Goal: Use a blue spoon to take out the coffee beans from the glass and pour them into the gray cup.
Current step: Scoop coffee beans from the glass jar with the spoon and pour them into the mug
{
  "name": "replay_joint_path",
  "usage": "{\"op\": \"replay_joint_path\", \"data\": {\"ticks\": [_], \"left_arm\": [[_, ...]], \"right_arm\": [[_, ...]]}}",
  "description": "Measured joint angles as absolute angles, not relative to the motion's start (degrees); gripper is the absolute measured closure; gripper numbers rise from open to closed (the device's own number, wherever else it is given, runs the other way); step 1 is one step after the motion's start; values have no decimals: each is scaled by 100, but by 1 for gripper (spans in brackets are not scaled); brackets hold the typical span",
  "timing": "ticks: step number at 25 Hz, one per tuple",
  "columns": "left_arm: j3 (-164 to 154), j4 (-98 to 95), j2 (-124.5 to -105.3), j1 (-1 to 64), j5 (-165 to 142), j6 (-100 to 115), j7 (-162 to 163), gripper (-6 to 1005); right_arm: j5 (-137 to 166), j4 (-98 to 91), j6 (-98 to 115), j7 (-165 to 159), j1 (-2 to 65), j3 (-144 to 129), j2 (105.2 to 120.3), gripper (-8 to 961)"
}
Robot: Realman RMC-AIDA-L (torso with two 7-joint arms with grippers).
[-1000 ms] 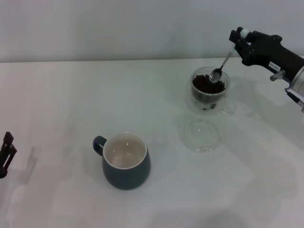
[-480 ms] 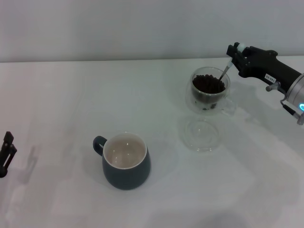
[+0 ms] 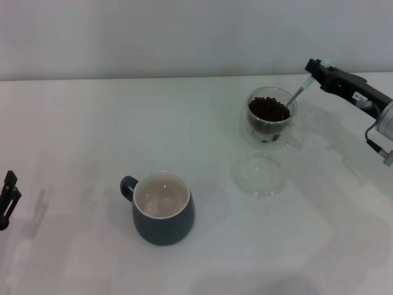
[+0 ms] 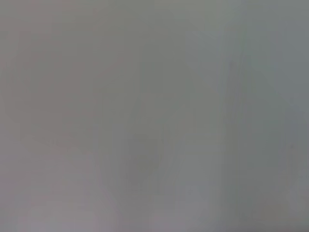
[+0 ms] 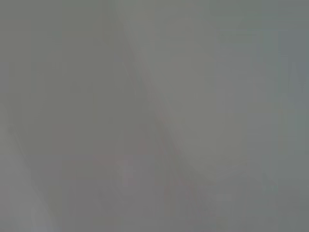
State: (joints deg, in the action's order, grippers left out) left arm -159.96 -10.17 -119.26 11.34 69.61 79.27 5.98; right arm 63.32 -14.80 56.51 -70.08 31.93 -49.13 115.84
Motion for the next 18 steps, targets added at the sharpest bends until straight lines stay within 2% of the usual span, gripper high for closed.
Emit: {"op": "replay_joint_path", "data": {"ticks": [18], "left_arm": [[-15996, -963, -11918, 1128, 6961, 7943, 598, 183]], "right_arm": [[5966, -1289, 5329, -8568, 3223, -4914, 11581, 771]]}}
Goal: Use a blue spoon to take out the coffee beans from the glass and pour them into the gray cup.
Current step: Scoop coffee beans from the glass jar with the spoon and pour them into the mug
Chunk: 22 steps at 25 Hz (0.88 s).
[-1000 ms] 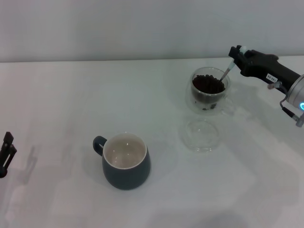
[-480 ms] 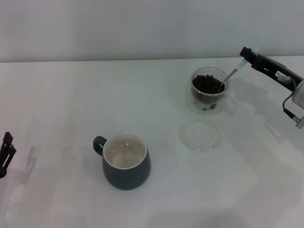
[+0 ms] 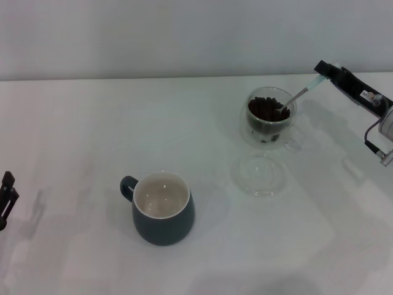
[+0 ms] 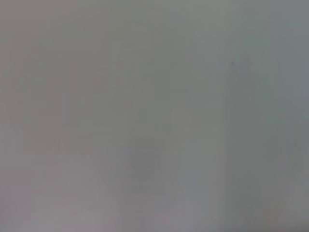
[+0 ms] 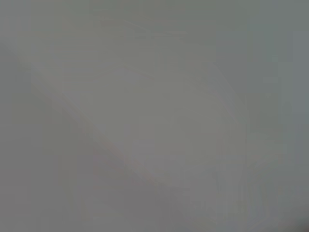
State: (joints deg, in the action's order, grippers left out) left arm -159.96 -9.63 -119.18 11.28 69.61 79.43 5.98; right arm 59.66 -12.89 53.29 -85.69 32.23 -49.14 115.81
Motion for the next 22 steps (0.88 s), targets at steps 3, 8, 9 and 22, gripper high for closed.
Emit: {"op": "replay_joint_path", "data": {"ticks": [3, 8, 9, 22], "left_arm": [[-15996, -953, -11918, 1125, 6961, 7949, 598, 183], [-15996, -949, -11918, 1125, 6961, 7955, 598, 183], [-15996, -949, -11918, 1125, 6961, 7955, 598, 183], [-15996, -949, -11918, 1172, 6961, 7953, 598, 183]], "right_arm": [[5878, -1210, 5312, -8692, 3243, -4908, 11576, 770], [5623, -1095, 5222, -8896, 3256, -4909, 11578, 767], [5557, -1059, 5218, -8969, 3258, -4910, 11578, 766], [4487, -655, 5158, -9308, 3235, -4914, 11590, 760]]}}
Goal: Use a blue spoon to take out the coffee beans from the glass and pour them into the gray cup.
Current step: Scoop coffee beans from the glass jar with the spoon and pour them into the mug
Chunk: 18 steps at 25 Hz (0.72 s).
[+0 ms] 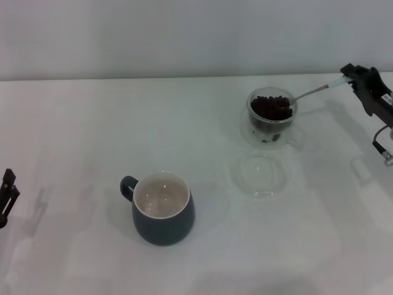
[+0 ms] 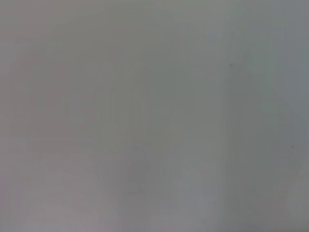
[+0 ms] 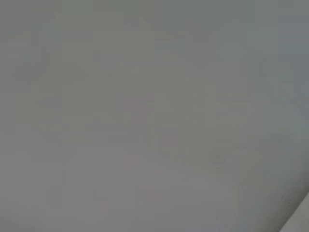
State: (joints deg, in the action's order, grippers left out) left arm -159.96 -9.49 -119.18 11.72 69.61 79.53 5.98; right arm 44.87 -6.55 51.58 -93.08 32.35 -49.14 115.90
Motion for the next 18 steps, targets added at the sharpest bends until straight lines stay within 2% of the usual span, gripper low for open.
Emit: {"op": "replay_joint_path", "data": {"ticks": [18], "left_arm": [[-15996, -949, -11918, 1187, 7032, 7934, 597, 182]], "right_arm": [[4276, -449, 6081, -9585, 3146, -5003, 11594, 751]]}}
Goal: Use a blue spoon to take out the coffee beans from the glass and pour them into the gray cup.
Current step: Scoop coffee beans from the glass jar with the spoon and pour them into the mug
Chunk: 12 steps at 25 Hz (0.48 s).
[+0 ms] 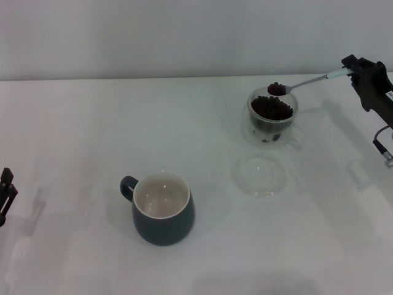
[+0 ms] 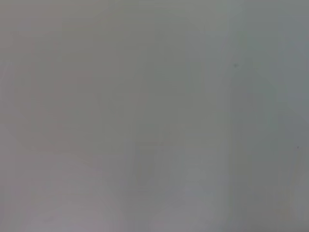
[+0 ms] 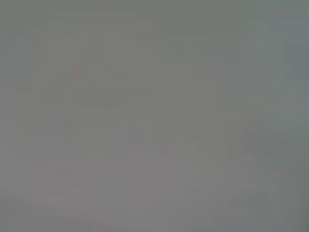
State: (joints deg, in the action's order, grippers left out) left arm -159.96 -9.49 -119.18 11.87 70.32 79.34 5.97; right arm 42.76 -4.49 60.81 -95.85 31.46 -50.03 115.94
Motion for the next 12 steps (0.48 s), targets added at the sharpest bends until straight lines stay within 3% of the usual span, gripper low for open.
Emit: {"op": "replay_joint_path", "data": {"ticks": [12], "left_arm": [[-15996, -949, -11918, 1200, 7032, 7937, 598, 182]], "right_arm": [[4282, -513, 7030, -10230, 3094, -6237, 11582, 744]]}}
